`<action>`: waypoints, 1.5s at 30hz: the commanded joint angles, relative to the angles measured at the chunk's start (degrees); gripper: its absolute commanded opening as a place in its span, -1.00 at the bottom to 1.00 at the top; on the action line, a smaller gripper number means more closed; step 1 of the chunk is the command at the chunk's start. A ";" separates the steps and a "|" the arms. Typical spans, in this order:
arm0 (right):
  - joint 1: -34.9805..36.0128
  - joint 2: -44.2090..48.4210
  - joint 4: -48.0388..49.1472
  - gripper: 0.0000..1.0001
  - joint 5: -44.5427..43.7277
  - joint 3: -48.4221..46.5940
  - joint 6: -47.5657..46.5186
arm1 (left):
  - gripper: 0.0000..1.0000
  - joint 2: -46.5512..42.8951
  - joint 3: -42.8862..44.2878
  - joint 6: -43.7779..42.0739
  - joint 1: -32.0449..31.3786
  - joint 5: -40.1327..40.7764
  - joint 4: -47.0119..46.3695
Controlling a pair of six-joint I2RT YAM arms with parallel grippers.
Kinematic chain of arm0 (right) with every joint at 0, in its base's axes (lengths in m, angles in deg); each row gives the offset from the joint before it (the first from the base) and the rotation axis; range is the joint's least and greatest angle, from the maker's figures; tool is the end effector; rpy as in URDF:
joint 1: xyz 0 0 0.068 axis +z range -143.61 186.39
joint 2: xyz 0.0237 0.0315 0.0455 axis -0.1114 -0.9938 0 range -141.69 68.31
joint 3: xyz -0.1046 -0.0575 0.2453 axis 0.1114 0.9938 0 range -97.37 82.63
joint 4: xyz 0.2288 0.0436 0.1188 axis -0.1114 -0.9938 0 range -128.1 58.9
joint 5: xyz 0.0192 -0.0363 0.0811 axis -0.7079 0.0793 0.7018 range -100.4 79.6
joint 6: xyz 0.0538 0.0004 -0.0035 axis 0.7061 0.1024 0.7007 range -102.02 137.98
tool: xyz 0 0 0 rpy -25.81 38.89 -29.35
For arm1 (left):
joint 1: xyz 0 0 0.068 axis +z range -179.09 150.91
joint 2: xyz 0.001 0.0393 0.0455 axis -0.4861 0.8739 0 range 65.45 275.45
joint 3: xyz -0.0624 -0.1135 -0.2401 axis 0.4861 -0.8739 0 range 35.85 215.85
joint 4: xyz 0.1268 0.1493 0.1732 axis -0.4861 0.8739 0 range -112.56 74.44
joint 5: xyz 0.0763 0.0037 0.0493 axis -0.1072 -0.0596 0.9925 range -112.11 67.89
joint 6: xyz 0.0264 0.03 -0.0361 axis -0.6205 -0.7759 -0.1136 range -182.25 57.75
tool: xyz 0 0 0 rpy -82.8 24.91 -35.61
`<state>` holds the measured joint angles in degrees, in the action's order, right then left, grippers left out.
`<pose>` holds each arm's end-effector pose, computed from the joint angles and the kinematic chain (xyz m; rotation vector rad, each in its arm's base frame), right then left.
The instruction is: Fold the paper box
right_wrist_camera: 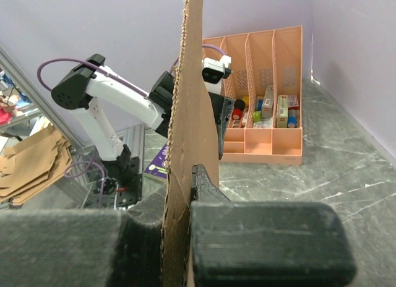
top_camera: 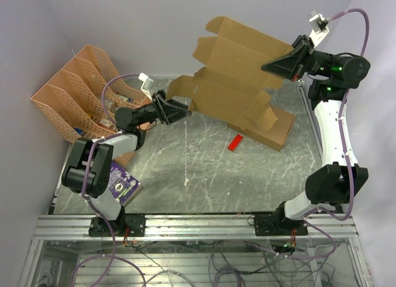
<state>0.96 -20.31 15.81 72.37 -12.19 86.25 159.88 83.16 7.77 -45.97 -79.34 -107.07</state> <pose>0.3000 0.0069 0.5263 -0.8699 1.3697 1.3299 0.3024 -0.1231 0.2947 0.5252 1.3500 -1.7386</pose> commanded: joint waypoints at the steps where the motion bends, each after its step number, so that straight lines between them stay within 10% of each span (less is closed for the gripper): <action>1: -0.28 1.22 1.81 -1.00 -1.34 0.66 0.17 | 0.10 1.31 1.73 0.93 -0.39 -0.16 -14.63; 45: -0.22 0.91 6.44 -1.00 -0.71 0.66 4.52 | 0.50 -2.67 -1.17 -3.19 7.83 -2.78 -14.69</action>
<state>0.98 -20.29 20.49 72.34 -10.56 89.85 161.17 82.15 5.06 -37.60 -79.72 -107.04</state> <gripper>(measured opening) 0.009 0.735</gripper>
